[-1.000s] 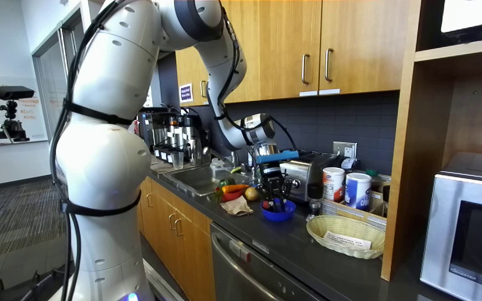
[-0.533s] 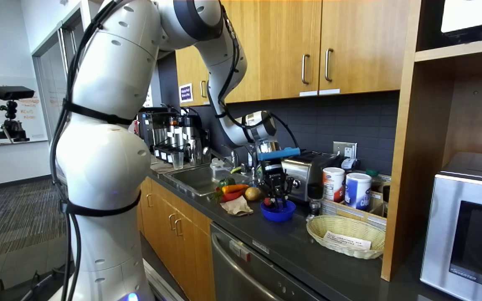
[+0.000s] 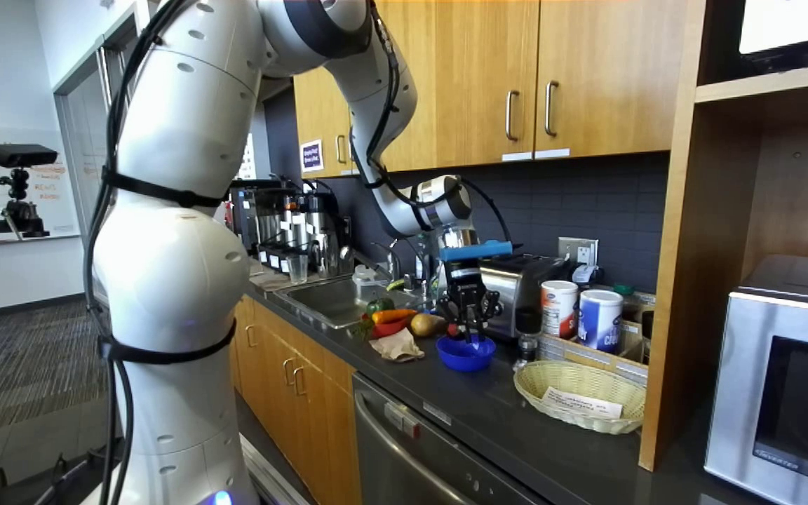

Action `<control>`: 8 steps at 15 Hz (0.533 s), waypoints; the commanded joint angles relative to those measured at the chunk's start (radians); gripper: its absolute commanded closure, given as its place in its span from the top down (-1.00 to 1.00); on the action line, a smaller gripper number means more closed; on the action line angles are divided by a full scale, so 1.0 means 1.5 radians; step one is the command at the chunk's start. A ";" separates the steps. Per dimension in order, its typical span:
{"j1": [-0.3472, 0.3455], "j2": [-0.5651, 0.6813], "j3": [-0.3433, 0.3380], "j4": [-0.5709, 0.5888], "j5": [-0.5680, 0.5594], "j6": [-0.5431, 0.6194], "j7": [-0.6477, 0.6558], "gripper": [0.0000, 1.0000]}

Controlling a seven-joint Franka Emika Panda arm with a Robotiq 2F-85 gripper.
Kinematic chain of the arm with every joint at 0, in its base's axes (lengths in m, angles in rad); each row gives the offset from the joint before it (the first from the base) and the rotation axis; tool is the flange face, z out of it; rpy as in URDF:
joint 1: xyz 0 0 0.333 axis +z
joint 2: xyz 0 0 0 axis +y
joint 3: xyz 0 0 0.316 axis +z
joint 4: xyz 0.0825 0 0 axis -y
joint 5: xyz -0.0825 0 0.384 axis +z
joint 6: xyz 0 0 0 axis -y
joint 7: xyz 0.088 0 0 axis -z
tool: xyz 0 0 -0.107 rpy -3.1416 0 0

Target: Scoop up the object in the blue bowl and put it into the weaved basket

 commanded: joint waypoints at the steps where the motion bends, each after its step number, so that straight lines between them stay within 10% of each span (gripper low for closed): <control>1: -0.012 -0.040 0.001 -0.018 0.029 0.002 -0.029 -0.87; 8: -0.013 -0.053 -0.003 -0.022 0.039 -0.001 -0.024 -0.87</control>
